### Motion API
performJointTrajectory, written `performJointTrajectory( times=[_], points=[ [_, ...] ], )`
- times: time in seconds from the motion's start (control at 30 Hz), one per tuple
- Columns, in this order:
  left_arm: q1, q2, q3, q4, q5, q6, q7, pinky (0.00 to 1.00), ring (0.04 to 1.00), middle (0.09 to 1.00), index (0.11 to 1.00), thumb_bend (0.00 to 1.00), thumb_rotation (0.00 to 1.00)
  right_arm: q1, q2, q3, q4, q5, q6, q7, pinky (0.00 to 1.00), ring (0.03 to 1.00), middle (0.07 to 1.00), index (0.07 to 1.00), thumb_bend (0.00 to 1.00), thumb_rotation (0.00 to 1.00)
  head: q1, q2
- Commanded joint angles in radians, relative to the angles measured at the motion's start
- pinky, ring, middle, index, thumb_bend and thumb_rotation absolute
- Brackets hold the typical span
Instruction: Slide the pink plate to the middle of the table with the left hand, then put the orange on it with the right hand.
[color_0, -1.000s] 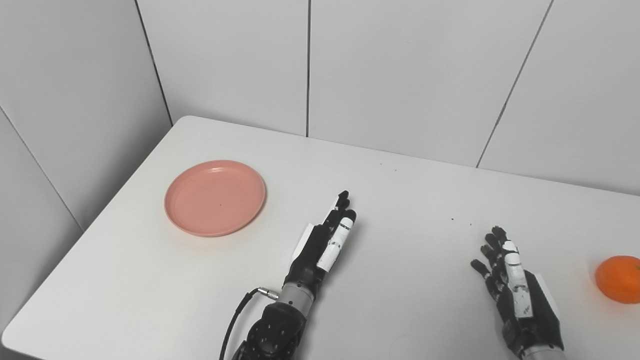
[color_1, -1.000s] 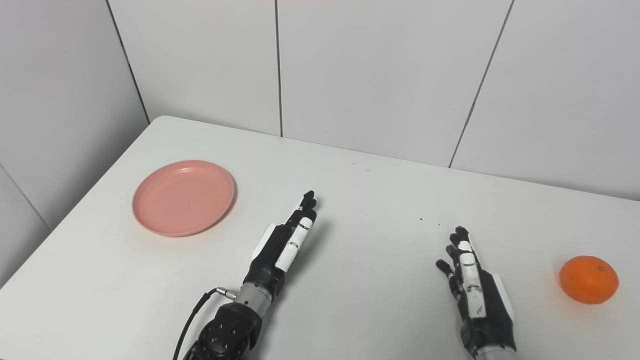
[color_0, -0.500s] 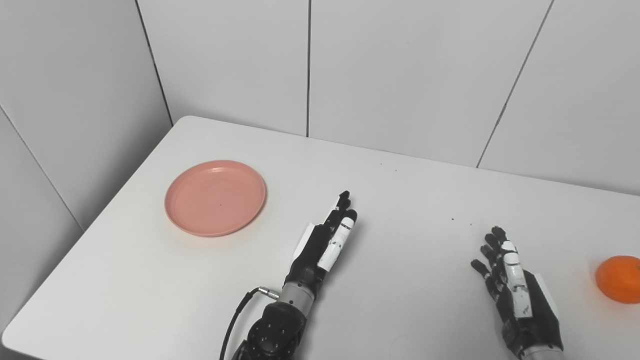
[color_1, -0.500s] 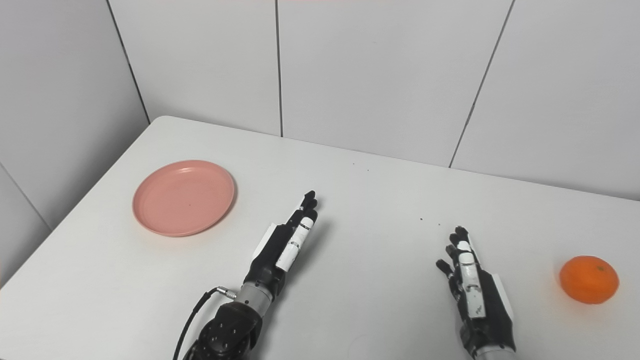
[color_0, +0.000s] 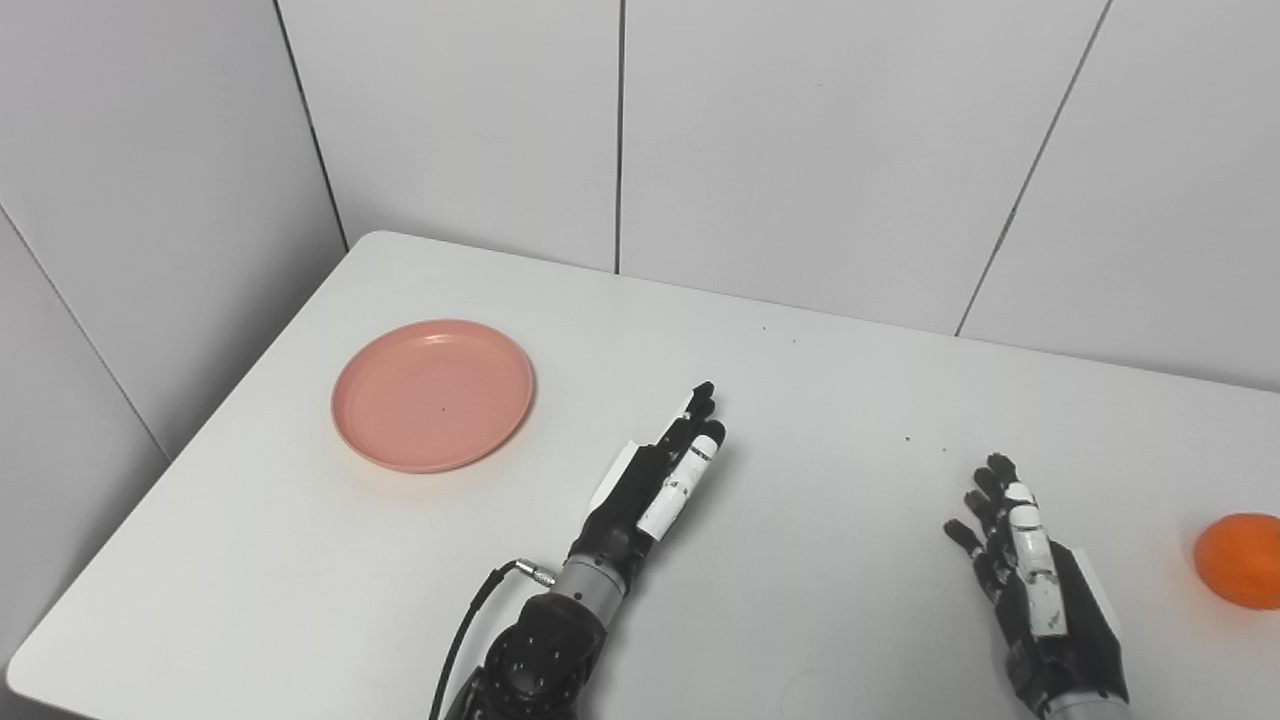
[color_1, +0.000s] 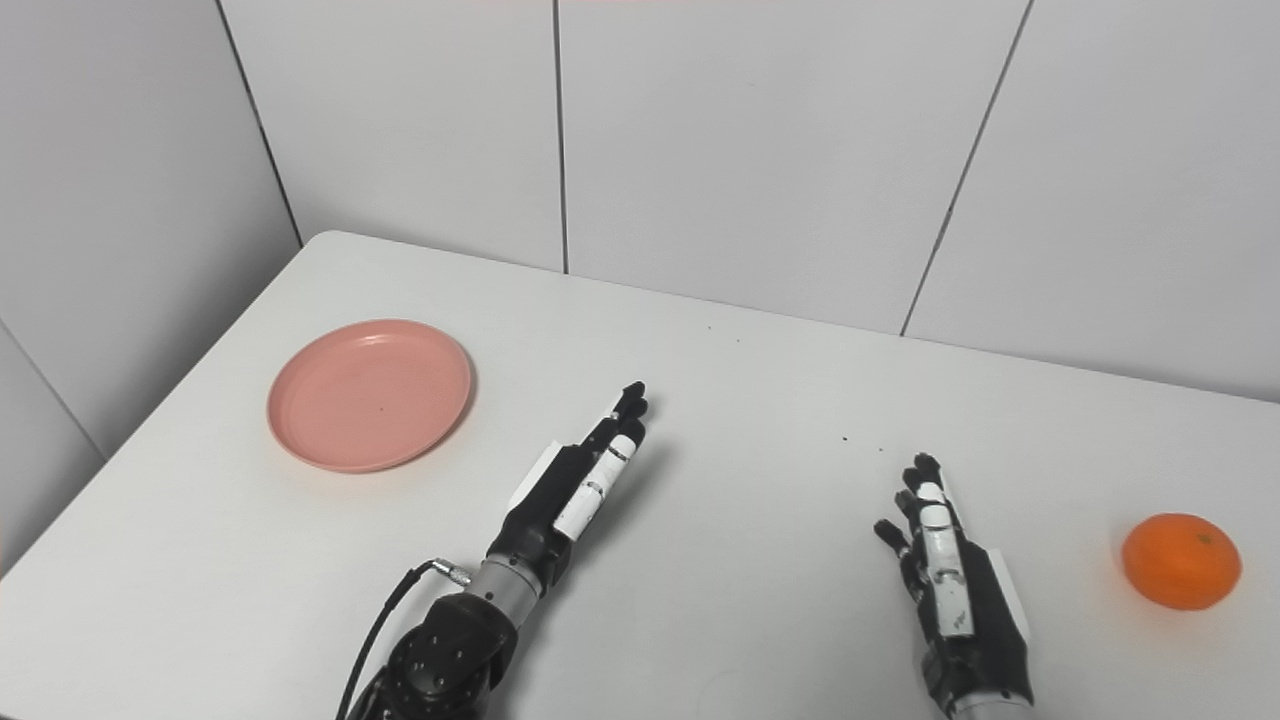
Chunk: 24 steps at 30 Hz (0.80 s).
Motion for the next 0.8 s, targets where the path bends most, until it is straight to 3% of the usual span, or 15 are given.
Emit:
performJointTrajectory(
  times=[0.0, 0.5, 0.77],
  points=[
    [-0.046, 0.008, 0.002, -0.042, -0.009, -0.032, -0.015, 1.0, 1.0, 1.0, 1.0, 0.39, 1.0, -0.013, 0.005, 0.001, -0.004, -0.005, -0.029, -0.003, 1.0, 1.0, 1.0, 1.0, 0.22, 1.0, 0.0, 0.001],
    [-0.121, 0.057, 0.049, -0.11, -0.014, -0.027, -0.036, 0.99, 1.0, 1.0, 1.0, 0.45, 1.0, -0.009, 0.005, 0.001, -0.009, -0.008, -0.021, 0.0, 1.0, 1.0, 1.0, 1.0, 0.22, 1.0, 0.016, -0.003],
    [-0.165, 0.066, 0.125, -0.143, -0.071, 0.01, -0.028, 1.0, 1.0, 1.0, 1.0, 0.46, 1.0, -0.012, 0.005, -0.002, -0.004, -0.003, -0.018, 0.001, 1.0, 1.0, 1.0, 1.0, 0.2, 1.0, 0.022, -0.005]
  ],
)
